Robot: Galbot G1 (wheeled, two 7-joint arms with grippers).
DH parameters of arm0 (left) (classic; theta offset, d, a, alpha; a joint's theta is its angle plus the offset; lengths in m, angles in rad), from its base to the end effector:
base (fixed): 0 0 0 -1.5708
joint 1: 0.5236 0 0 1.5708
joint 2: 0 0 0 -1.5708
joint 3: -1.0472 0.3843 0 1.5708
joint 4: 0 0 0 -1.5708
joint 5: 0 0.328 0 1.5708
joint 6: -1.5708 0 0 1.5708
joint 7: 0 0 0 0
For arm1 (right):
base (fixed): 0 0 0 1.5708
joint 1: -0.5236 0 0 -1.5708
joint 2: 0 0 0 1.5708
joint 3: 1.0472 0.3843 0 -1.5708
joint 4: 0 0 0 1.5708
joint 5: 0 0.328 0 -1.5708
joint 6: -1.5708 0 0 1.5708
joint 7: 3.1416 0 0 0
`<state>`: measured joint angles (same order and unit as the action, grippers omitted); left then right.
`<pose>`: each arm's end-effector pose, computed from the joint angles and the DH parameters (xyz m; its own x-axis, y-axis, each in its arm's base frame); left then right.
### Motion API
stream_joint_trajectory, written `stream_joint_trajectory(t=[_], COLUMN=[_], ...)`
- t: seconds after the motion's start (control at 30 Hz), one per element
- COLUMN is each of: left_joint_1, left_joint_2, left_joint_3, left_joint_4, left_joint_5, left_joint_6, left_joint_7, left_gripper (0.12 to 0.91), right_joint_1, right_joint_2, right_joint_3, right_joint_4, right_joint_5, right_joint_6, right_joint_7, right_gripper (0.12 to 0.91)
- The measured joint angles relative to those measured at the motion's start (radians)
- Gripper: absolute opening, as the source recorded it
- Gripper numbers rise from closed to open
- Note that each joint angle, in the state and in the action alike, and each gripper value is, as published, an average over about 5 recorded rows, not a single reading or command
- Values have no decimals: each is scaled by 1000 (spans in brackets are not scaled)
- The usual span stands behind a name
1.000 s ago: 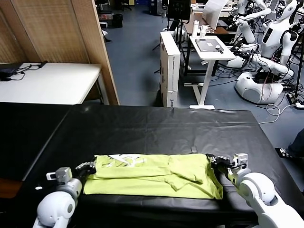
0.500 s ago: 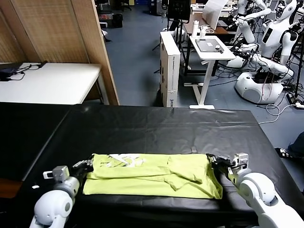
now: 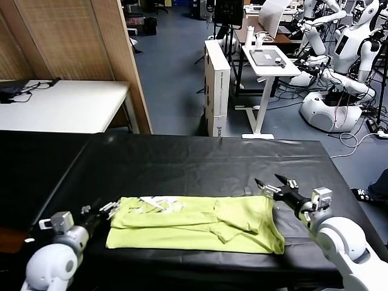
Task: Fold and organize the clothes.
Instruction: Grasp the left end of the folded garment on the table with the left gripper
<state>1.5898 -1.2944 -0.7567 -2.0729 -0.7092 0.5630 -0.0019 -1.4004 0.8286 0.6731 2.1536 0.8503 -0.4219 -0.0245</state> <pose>0.1364 0.1257 -0.3155 -0.8573 0.1297 0.4982 -0.0599 0.9360 -0.3468 0.2117 -0.1678 -0.2087 -0.9111 -0.3344 0.2408 -0.3209 0.9424 0.0945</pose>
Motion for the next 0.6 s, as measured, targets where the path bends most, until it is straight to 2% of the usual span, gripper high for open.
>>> stream_joint_trajectory(t=[0.33,0.53,0.6], left_joint_1=[-5,-2,0], left_joint_2=[-32,-36,-38], left_joint_3=[24,23,23], left_joint_4=[13,15,13], left_joint_5=[1,1,2], left_joint_6=[-2,0,1], left_joint_7=[8,7,6], left_gripper=[892,763,693], right_joint_1=[0,7,9], right_joint_2=[4,7,8], right_joint_3=[-8,-19,-23], right_joint_4=[7,9,9], right_joint_5=[-8,-16,-21], right_joint_6=[0,1,2], right_joint_7=[1,2,2], right_gripper=[907,907,907])
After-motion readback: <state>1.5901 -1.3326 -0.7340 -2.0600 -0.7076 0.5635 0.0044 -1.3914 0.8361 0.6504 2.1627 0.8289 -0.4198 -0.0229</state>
